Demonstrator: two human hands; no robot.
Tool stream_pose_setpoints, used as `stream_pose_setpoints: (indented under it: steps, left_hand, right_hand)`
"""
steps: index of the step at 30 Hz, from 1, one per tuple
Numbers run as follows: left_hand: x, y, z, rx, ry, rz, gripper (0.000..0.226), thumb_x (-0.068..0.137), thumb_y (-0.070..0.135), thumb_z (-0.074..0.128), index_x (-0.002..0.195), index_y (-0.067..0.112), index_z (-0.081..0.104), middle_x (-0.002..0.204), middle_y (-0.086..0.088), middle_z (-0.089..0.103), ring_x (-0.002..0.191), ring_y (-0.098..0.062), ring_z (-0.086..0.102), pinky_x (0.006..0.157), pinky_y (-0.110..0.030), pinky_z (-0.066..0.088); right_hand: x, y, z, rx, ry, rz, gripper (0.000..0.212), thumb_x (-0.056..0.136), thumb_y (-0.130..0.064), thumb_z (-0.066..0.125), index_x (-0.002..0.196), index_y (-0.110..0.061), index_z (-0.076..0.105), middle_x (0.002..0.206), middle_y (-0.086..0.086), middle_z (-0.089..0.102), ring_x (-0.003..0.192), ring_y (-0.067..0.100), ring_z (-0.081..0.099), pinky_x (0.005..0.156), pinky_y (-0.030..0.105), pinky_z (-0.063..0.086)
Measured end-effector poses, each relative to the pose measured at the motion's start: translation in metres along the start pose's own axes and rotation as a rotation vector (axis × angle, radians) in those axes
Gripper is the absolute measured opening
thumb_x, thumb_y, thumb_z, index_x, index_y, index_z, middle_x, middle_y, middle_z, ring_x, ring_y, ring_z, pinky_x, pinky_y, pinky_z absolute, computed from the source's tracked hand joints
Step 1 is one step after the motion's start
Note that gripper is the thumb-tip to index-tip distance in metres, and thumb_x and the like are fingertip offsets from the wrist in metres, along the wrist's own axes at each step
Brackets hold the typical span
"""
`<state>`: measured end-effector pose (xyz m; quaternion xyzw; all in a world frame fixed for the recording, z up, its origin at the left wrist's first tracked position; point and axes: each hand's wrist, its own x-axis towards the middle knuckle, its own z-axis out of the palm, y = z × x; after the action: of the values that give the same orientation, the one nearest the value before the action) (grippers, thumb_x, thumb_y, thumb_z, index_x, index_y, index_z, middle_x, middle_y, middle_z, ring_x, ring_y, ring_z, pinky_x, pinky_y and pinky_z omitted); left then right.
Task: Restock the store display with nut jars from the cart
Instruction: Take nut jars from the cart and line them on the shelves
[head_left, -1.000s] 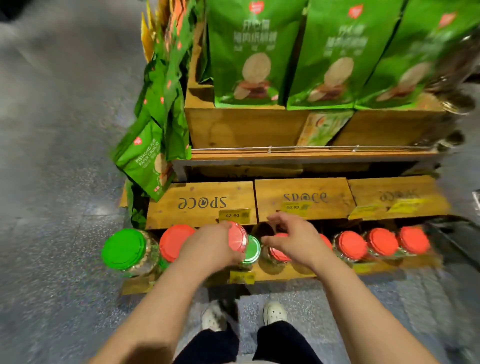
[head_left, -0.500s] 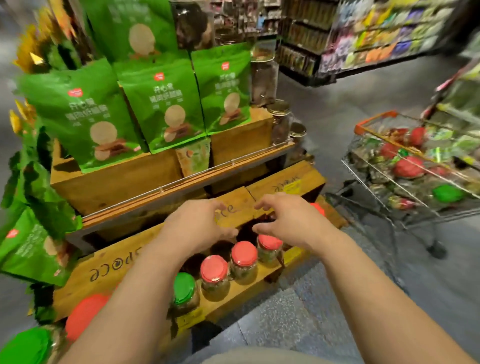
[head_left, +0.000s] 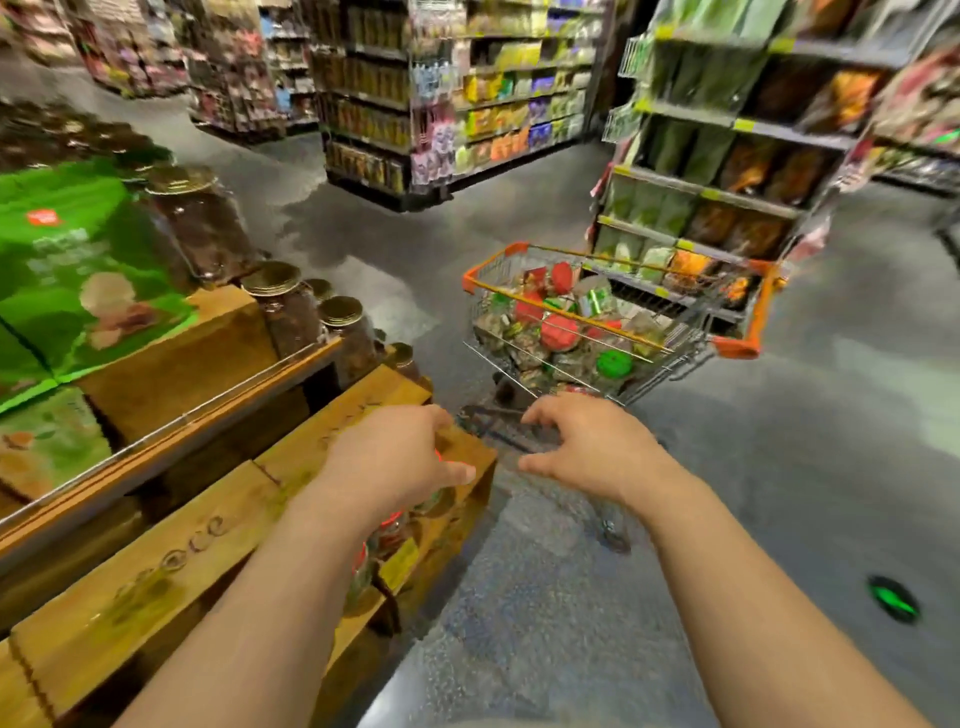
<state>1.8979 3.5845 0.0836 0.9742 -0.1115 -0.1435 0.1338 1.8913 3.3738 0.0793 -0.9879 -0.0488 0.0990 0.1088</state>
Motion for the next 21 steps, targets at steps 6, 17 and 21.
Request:
stream_pose_setpoints:
  steps: [6,17,21]
  left_hand:
    - [0.061,0.063,0.003,0.017,-0.045,0.125,0.073,0.085,0.065,0.070,0.147,0.033,0.048,0.133,0.001,0.064,0.119,-0.023,0.060,0.091,-0.039,0.055]
    - [0.191,0.092,-0.015,-0.026,-0.036,0.214,0.069,0.083,0.066,0.071,0.143,0.037,0.053,0.139,0.006,0.062,0.107,-0.020,0.064,0.088,-0.034,0.054]
    - [0.257,0.096,-0.034,-0.039,-0.006,0.233,0.069,0.084,0.066,0.070,0.144,0.037,0.052,0.132,0.002,0.065,0.105,-0.022,0.066,0.089,-0.040,0.057]
  right_hand:
    - [-0.006,0.073,-0.011,0.074,0.039,0.161,0.056,0.084,-0.056,0.073,0.134,-0.037,0.056,0.135,-0.005,0.058,0.121,0.019,0.057,0.095,0.038,0.052]
    - [0.078,0.133,-0.032,0.158,0.069,0.277,0.056,0.082,-0.056,0.077,0.131,-0.037,0.059,0.134,-0.005,0.060,0.116,0.017,0.060,0.095,0.039,0.053]
    - [0.133,0.149,-0.048,0.172,0.099,0.297,0.056,0.082,-0.055,0.077,0.132,-0.036,0.059,0.135,-0.007,0.060,0.116,0.016,0.060,0.095,0.038,0.052]
